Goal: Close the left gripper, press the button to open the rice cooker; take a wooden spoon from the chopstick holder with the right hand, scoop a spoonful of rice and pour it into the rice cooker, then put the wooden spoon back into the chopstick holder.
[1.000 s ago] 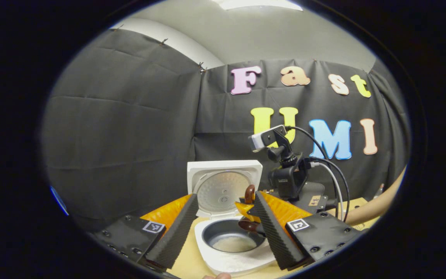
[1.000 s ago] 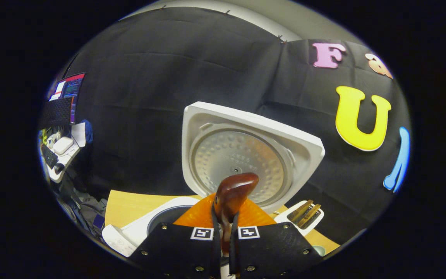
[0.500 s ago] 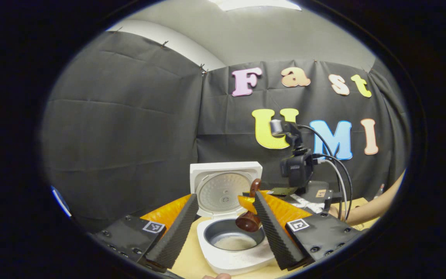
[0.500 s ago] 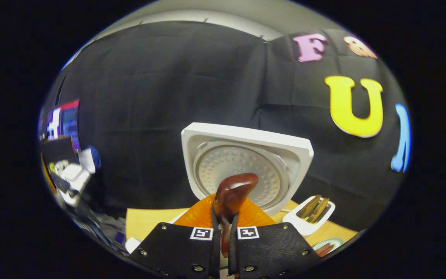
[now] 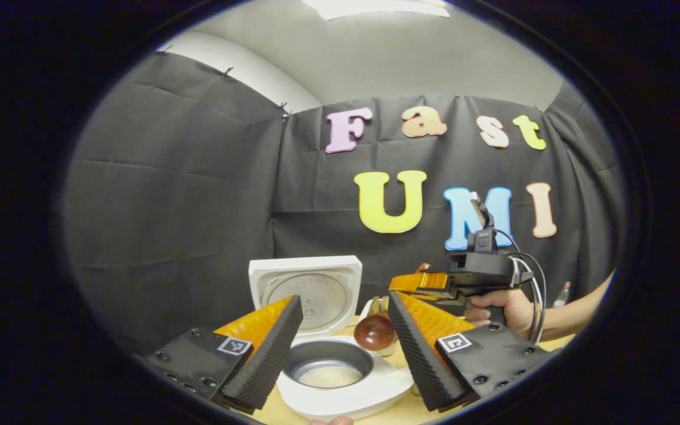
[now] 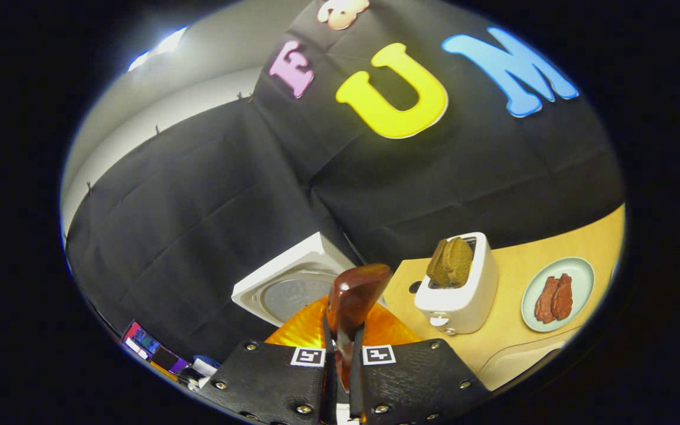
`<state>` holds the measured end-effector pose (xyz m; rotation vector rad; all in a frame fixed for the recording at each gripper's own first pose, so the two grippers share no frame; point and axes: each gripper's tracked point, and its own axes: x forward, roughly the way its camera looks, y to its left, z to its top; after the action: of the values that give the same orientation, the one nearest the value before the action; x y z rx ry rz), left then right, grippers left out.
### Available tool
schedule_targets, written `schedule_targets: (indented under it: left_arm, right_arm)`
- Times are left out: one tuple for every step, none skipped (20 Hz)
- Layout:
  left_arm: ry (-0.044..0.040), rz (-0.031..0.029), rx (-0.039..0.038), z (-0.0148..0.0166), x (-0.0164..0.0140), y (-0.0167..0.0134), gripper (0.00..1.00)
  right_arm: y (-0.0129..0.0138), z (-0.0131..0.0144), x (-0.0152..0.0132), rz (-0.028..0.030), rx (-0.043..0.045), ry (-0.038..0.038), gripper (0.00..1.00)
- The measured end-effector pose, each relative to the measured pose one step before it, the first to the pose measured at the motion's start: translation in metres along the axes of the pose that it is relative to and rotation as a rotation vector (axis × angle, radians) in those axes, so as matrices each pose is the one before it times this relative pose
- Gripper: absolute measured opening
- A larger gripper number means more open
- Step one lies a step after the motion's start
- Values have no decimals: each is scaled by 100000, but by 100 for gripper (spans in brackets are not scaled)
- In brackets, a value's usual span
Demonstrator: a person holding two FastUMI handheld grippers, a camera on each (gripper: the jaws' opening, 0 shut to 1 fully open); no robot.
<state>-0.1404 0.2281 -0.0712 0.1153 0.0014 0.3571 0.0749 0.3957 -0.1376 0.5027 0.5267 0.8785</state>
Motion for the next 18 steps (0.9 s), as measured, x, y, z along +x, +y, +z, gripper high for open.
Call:
schedule_targets:
  left_arm:
    - [-153, -1597, 360, 81, 269, -855, 100]
    - [-304, -1602, 279, 250, 170, -804, 100]
    - [-415, -1569, -73, 205, 167, -924, 100]
    - [-404, -1570, -498, 281, 188, -833, 98]
    - [-154, -1788, -1118, 72, 290, -962, 100]
    - [425, -2193, -1148, -24, 252, -1085, 93]
    - [601, -1767, -552, -352, 457, -853, 100]
    - [335, -1317, -133, -95, 275, -664, 100]
    - [283, -769, -108, -130, 331, -516, 100]
    - [279, -808, -356, 21, 217, -481, 100]
    - [-200, -1043, -612, 315, 277, -642, 100]
    - [-441, -1307, -518, 288, 300, -644, 100]
    - [-143, -1282, 54, 151, 306, -715, 100]
    - [246, -1020, 673, 84, 398, -577, 100]
    - [135, -934, 905, -7, 259, -684, 100]
    - [-145, -1083, 810, 109, 305, -675, 100]
    - [208, -1171, 541, 47, 238, -792, 100]
    - [79, -1010, 418, 11, 227, -651, 100]
  right_arm:
    - [-540, 795, -1123, -800, 2180, -1533, 8]
    - [-706, 931, -944, -1175, 1673, -1612, 8]
    - [-670, 1029, -951, -1235, 1340, -2018, 8]
    - [-674, 1101, -969, -1376, 962, -2025, 8]
    - [-695, 737, -1082, -1290, 852, -1748, 8]
    - [-646, 661, -1050, -1197, 663, -1177, 8]
    - [-719, 819, -965, -1231, 224, -1312, 8]
    - [-833, 906, -1088, -1395, -277, -1479, 8]
    - [-1644, 359, -746, -1785, -206, -1428, 8]
    - [-1038, 460, -997, -1801, -301, -920, 8]
    - [-1231, 700, -939, -2251, -99, -970, 9]
    - [-1296, 640, -983, -2263, 81, -1265, 9]
    - [-1279, 671, -971, -2421, 294, -1316, 9]
    - [-1269, 466, -813, -2378, 112, -1117, 8]
    - [-1241, 570, -773, -2137, -329, -1253, 8]
    - [-1205, 509, -672, -2276, -587, -1104, 8]
    - [-1353, 429, -983, -2135, -330, -729, 8]
    - [-973, 180, -647, -1754, 149, -649, 8]
